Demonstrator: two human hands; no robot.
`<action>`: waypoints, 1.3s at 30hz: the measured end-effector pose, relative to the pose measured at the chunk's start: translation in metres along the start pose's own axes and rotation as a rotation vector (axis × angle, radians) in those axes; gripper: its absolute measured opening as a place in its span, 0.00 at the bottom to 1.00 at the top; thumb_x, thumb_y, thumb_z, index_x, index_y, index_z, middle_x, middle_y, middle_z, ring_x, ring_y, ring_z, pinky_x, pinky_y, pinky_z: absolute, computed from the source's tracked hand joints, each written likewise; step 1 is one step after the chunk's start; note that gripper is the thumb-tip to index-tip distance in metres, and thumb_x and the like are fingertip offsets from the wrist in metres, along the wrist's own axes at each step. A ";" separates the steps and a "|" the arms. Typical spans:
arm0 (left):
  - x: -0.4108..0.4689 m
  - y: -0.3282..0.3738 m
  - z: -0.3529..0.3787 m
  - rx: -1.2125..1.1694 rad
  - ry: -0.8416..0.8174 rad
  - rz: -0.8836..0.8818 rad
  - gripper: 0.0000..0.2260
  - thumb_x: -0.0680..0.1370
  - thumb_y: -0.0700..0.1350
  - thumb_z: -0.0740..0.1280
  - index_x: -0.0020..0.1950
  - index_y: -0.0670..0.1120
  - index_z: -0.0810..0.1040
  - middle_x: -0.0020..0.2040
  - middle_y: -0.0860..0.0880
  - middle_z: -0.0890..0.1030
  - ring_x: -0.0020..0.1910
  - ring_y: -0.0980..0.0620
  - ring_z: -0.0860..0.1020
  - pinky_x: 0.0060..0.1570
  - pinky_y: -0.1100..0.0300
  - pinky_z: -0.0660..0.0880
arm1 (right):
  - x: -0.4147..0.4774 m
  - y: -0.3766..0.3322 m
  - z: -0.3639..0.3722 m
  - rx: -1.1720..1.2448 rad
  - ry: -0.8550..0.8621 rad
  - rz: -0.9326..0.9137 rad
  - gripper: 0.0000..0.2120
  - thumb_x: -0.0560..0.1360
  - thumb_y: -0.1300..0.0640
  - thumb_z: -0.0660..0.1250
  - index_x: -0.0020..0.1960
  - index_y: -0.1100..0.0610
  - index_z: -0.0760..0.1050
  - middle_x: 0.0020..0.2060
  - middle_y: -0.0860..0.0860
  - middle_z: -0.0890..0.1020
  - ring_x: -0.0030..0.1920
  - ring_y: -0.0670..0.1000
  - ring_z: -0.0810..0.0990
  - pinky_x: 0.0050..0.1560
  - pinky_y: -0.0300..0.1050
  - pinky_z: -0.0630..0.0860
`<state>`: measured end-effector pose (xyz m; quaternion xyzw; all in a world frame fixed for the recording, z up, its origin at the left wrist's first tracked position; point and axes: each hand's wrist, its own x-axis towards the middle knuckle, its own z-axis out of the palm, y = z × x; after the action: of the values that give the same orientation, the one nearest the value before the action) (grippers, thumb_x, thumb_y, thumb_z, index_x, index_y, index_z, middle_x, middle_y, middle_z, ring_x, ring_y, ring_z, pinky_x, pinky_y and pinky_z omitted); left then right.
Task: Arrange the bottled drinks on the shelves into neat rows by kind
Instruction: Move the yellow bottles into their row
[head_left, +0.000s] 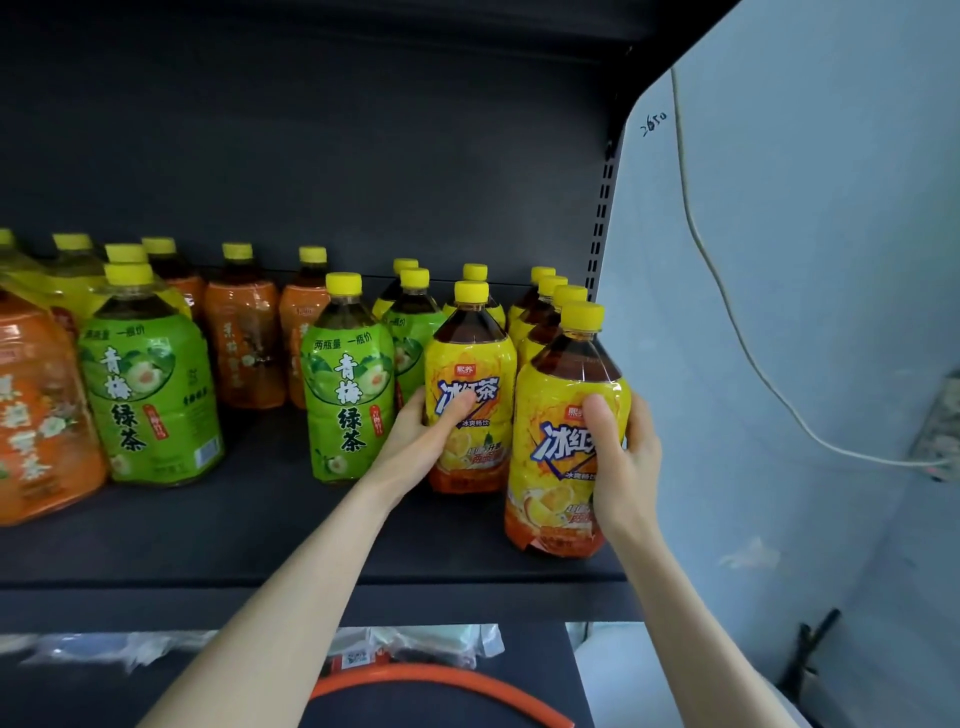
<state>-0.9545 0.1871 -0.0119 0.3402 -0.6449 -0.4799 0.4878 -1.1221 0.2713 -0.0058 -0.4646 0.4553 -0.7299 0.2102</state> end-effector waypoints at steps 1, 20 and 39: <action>0.000 0.000 0.000 0.001 0.000 0.004 0.22 0.74 0.57 0.65 0.66 0.54 0.68 0.54 0.61 0.78 0.48 0.67 0.79 0.40 0.72 0.75 | 0.000 0.000 0.001 -0.002 0.005 -0.005 0.15 0.65 0.35 0.67 0.49 0.38 0.77 0.54 0.58 0.79 0.53 0.56 0.82 0.52 0.60 0.80; 0.001 -0.003 -0.005 0.145 0.111 0.000 0.28 0.74 0.56 0.67 0.66 0.49 0.57 0.50 0.58 0.77 0.41 0.68 0.79 0.49 0.61 0.76 | 0.002 0.004 0.006 -0.005 0.027 -0.016 0.20 0.65 0.36 0.66 0.51 0.45 0.76 0.54 0.59 0.79 0.53 0.57 0.82 0.49 0.54 0.81; 0.021 -0.006 0.003 0.477 0.357 0.160 0.29 0.72 0.57 0.69 0.68 0.43 0.70 0.60 0.45 0.70 0.60 0.48 0.71 0.60 0.58 0.68 | 0.003 0.004 0.006 0.018 0.015 -0.018 0.18 0.65 0.36 0.65 0.51 0.44 0.76 0.53 0.59 0.80 0.52 0.54 0.82 0.44 0.43 0.80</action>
<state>-0.9643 0.1669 -0.0112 0.4723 -0.6681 -0.2077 0.5361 -1.1183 0.2642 -0.0071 -0.4615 0.4459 -0.7392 0.2044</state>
